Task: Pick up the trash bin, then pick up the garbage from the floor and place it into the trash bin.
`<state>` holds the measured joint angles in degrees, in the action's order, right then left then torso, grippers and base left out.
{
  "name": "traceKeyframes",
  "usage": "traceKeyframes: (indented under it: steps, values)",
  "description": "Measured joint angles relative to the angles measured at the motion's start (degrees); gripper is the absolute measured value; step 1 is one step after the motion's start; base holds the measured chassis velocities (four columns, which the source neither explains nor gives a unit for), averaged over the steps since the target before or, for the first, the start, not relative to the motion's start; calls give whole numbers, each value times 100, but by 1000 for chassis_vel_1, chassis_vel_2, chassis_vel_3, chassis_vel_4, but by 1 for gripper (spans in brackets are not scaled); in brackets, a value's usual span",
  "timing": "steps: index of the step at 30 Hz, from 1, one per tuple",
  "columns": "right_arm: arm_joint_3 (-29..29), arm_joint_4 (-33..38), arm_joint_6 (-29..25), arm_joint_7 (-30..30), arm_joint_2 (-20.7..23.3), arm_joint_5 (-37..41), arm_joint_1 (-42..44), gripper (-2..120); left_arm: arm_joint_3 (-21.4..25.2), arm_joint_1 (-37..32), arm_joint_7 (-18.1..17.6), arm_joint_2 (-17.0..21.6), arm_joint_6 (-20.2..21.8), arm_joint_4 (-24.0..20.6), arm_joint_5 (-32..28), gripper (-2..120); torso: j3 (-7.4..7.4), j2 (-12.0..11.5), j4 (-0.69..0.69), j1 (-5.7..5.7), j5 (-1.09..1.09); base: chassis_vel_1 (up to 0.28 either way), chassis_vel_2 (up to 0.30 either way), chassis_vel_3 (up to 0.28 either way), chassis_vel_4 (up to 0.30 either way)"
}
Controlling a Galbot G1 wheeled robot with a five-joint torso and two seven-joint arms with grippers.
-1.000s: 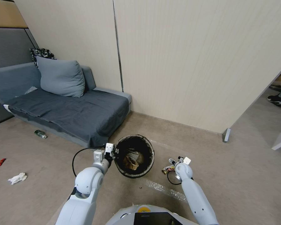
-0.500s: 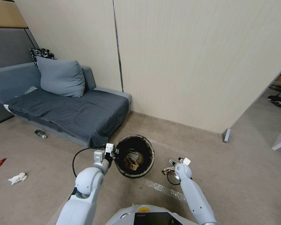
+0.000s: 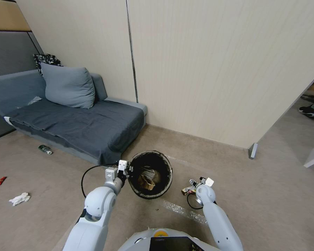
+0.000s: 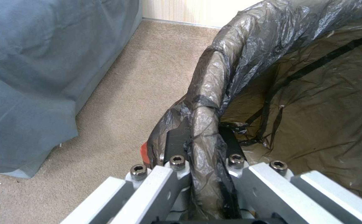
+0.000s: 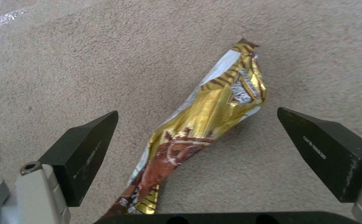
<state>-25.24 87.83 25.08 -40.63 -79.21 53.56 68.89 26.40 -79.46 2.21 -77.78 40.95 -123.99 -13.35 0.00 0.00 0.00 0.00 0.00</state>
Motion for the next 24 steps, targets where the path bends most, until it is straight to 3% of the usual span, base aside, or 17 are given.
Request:
traceKeyframes:
  steps: [10,24]
  values:
    - [-21,-35,-3,-56,53,-9,125,100,34,-15,7,11,-8,-3,-1,1,0,0,0,0,0,0,0,0,0]
    - [-77,-672,17,81,-74,67,-241,100,54,-12,9,12,-14,-4,-3,1,0,0,0,0,1,0,0,0,0]
